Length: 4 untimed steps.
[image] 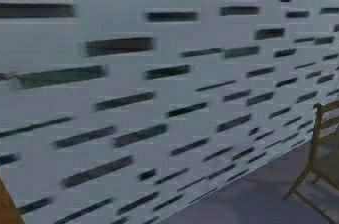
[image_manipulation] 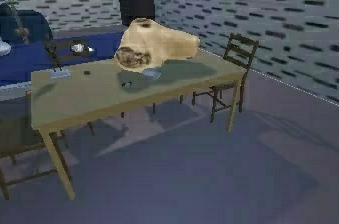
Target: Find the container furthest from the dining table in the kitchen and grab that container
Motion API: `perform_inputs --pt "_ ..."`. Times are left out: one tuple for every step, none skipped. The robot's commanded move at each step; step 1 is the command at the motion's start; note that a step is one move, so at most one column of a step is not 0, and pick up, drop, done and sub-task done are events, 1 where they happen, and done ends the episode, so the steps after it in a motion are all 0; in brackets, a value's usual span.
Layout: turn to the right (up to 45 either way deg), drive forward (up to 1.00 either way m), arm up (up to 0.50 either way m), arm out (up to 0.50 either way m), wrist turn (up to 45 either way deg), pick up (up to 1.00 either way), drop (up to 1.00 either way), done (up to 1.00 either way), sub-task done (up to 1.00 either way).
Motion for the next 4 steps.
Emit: perform_inputs --pt "-3.0 0.00 0.00 0.00 0.0 0.00 0.00 0.00 0.00" --pt "0.0 0.15 0.00 0.00 0.0 0.00 0.00 0.00 0.00" --pt "-45.0 0.00 0.00 0.00 0.0 0.00 0.00 0.00 0.00" --pt "-9.0 0.00 0.00 0.00 0.0 0.00 0.00 0.00 0.00"
